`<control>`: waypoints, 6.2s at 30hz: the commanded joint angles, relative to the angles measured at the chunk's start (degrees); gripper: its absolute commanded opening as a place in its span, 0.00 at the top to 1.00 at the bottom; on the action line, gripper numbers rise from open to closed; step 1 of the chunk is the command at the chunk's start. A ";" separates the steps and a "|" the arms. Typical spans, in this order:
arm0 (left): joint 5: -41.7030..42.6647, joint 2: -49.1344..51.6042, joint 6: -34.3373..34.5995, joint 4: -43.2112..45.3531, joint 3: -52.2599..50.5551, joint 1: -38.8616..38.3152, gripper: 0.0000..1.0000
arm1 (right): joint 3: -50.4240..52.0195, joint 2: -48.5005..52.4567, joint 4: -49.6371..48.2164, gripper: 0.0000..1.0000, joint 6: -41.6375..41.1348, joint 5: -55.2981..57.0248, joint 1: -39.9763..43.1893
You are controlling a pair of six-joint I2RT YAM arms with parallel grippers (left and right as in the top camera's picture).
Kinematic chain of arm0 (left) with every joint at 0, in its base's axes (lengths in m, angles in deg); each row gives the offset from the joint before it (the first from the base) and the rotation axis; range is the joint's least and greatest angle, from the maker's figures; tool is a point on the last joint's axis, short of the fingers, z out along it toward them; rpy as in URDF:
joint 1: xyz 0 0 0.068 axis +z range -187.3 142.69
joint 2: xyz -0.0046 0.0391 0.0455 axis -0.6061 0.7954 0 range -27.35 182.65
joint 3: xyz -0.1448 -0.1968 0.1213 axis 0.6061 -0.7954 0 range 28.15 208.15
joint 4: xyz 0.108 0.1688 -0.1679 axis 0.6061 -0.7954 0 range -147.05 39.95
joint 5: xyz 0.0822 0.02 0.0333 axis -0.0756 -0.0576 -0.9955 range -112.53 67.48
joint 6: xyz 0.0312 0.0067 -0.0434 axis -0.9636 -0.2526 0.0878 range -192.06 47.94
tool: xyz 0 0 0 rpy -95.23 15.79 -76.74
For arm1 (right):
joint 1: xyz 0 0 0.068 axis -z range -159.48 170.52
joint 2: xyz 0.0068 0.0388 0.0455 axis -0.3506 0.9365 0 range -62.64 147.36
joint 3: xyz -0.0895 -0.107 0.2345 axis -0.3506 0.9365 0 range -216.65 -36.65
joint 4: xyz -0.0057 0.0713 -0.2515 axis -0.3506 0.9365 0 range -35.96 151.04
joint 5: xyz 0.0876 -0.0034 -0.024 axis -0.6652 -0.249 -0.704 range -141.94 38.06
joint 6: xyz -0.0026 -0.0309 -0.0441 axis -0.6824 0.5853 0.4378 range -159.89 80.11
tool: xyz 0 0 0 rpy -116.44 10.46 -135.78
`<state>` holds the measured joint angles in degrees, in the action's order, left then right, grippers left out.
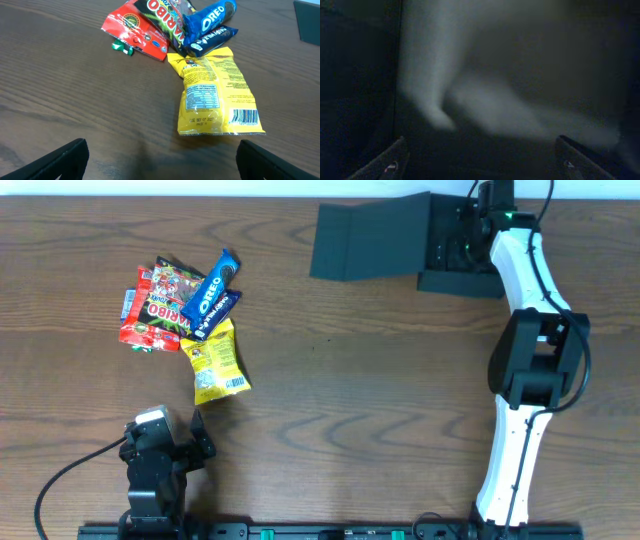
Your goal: Pack container
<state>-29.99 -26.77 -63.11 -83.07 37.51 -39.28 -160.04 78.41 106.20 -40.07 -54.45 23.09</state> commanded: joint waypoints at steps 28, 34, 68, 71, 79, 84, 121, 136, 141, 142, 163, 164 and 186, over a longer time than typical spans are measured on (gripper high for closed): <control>-0.02 -0.33 -0.81 0.07 -0.68 0.17 0.05 | 1.07 -22.99 22.56 0.26 26.18 0.48 -10.80; 0.00 -0.33 -0.81 0.07 -0.68 0.17 0.05 | 9.64 -22.99 20.06 0.26 27.30 1.31 -13.90; 0.00 -0.33 -0.81 0.07 -0.68 0.17 0.05 | 34.21 -22.97 -0.92 0.78 19.71 1.66 -17.70; 0.00 -0.33 -0.81 0.07 -0.68 0.17 0.05 | 34.21 -22.97 -0.35 0.81 17.40 -1.31 -19.32; 0.00 -0.33 -0.81 0.07 -0.68 0.17 0.05 | 34.21 -22.97 -0.31 0.99 3.23 -3.23 -26.18; 0.00 -0.33 -0.81 0.07 -0.68 0.17 0.05 | 34.21 -22.97 -1.18 0.99 -8.26 -3.78 -32.61; 0.00 -0.33 -0.81 0.07 -0.68 0.17 0.05 | 34.21 -22.97 -17.70 0.99 -43.39 5.27 -44.15; 0.00 -0.33 -0.81 0.07 -0.68 0.17 0.05 | 33.94 -22.88 -19.82 0.01 -39.76 4.07 -45.03; 0.00 -0.33 -0.81 0.07 -0.68 0.17 0.05 | 31.32 -25.38 -17.99 0.01 -36.24 2.12 -44.85; 0.00 -0.33 -0.81 0.07 -0.68 0.17 0.05 | 30.60 -26.53 -17.75 0.01 -35.60 2.05 -44.70; 0.00 -0.33 -0.81 0.07 -0.68 0.17 0.05 | 27.71 -56.19 -4.85 0.01 -7.48 11.26 -42.62; 0.00 -0.33 -0.81 0.07 -0.68 0.17 0.05 | 27.71 -56.65 -3.85 0.01 -7.48 11.26 -42.62; 14.01 -0.33 15.43 0.44 -0.70 0.13 0.05 | 27.71 -58.03 12.83 0.01 3.54 5.90 -42.64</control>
<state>-24.31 -26.77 -56.05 -82.78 37.49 -39.28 -132.41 21.14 118.66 -40.09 -47.47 -19.75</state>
